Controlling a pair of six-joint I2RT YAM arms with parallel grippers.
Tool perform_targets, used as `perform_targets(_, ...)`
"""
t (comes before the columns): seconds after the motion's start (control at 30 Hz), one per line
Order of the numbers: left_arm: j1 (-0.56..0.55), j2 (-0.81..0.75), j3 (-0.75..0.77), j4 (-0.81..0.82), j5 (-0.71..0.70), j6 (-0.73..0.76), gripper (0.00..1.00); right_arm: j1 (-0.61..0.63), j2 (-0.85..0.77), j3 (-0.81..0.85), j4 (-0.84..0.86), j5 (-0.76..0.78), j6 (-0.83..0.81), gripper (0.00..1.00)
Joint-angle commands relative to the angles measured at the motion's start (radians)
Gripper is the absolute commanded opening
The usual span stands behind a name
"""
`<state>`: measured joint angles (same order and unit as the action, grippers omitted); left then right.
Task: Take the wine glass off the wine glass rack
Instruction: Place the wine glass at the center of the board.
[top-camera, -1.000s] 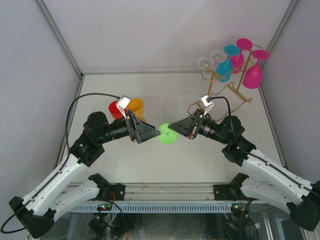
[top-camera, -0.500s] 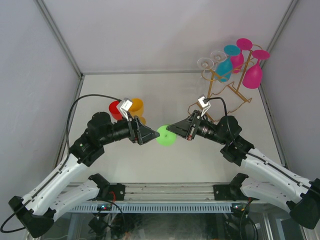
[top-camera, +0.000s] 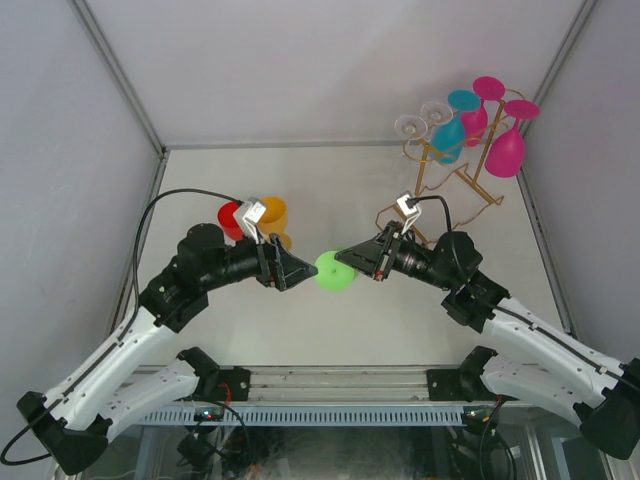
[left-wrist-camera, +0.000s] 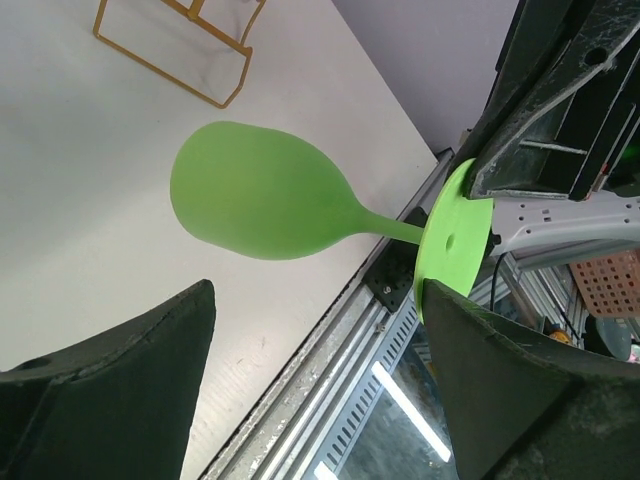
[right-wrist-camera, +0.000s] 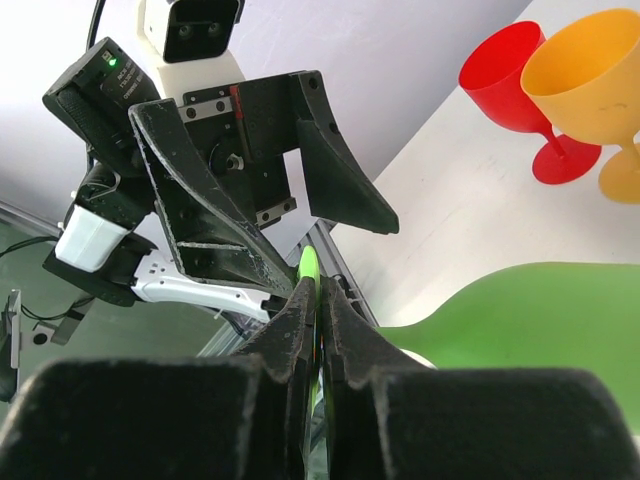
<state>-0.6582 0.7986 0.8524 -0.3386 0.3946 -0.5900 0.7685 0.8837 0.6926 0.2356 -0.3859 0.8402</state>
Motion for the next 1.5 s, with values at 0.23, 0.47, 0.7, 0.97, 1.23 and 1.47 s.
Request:
perform_targets(0.23,-0.004,-0.038,-0.033,0.191,0.077,-0.103,0.80,0.009,0.018,0.007,0.095,-0.001,0.027,0.00)
perform_targets(0.47,-0.004,0.005,-0.034,0.268,0.149,-0.152,0.67,0.009,0.017,0.007,0.117,-0.009,0.025,0.00)
perform_targets(0.7,-0.004,0.026,-0.037,0.307,0.223,-0.164,0.42,0.009,0.020,0.008,0.166,-0.032,0.034,0.00)
perform_targets(0.97,-0.004,0.010,-0.043,0.319,0.222,-0.153,0.01,0.009,0.003,0.013,0.132,-0.038,0.042,0.01)
perform_targets(1.23,-0.004,-0.033,-0.053,0.319,0.185,-0.124,0.00,0.009,-0.071,0.043,-0.058,0.042,-0.014,0.44)
perform_targets(1.47,-0.004,-0.079,-0.065,0.310,0.103,-0.087,0.00,0.006,-0.084,0.047,-0.150,-0.024,0.024,0.50)
